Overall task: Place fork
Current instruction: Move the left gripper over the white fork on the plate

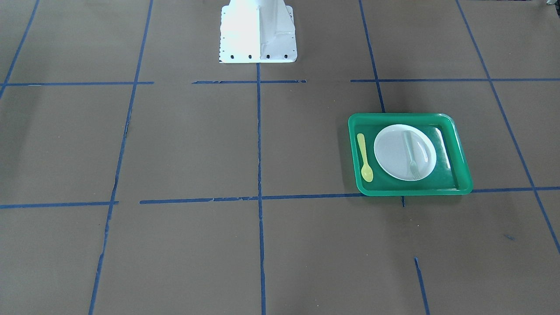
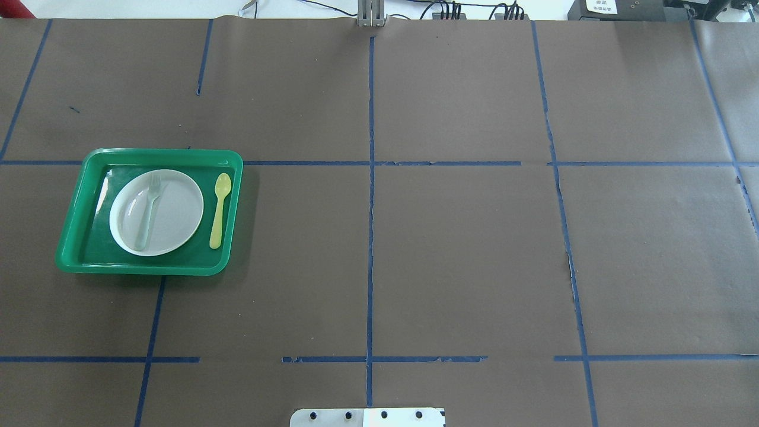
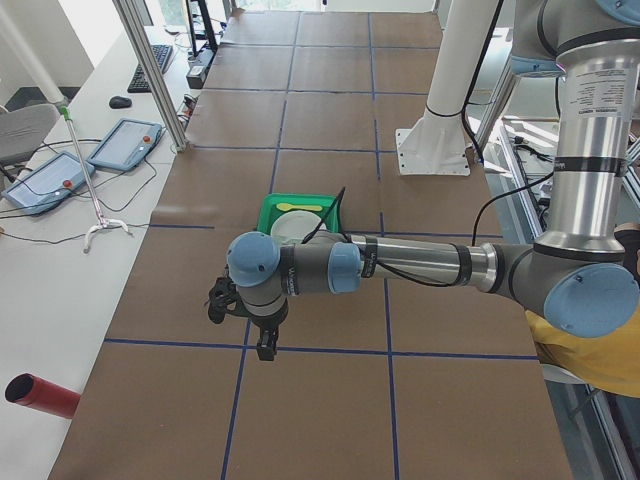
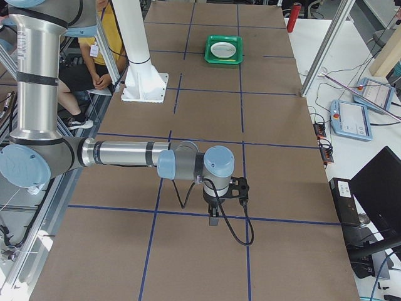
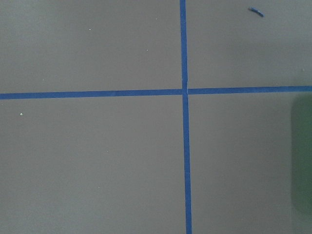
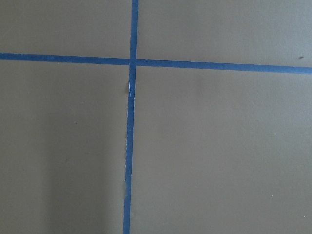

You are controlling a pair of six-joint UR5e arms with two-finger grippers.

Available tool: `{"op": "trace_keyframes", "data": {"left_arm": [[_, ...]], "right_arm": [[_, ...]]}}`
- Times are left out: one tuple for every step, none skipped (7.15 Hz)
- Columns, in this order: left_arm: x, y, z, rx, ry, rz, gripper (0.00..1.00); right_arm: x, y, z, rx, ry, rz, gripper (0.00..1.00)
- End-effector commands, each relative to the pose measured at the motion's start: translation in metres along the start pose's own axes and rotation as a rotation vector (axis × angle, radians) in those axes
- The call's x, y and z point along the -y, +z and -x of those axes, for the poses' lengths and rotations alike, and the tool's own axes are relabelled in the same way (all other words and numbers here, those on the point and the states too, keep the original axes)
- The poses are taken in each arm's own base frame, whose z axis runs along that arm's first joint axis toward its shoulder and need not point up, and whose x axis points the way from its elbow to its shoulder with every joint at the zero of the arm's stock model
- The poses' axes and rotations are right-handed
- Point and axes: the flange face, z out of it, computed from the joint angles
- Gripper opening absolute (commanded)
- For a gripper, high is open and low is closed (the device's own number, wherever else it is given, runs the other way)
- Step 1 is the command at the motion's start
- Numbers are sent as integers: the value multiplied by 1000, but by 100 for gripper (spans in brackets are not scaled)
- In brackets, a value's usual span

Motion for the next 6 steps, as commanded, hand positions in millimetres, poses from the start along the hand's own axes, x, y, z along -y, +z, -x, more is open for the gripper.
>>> {"op": "trace_keyframes", "data": {"left_arm": [[1, 0, -6, 6, 92, -80, 100], [20, 31, -60, -75, 181, -52, 100], [26, 44, -92, -95, 122, -66, 100], [30, 55, -136, -130, 79, -100, 100], [28, 71, -189, -163, 49, -83, 100], [25, 85, -246, -101, 27, -103, 100]], "right_arm": [[-1, 1, 0, 0, 0, 1, 100], [-1, 1, 0, 1, 1, 1, 100], [0, 0, 0, 1, -1, 0, 100], [-1, 0, 0, 1, 1, 1, 100], [-2, 1, -1, 1, 2, 2, 100], [-1, 0, 0, 1, 1, 1, 100]]}}
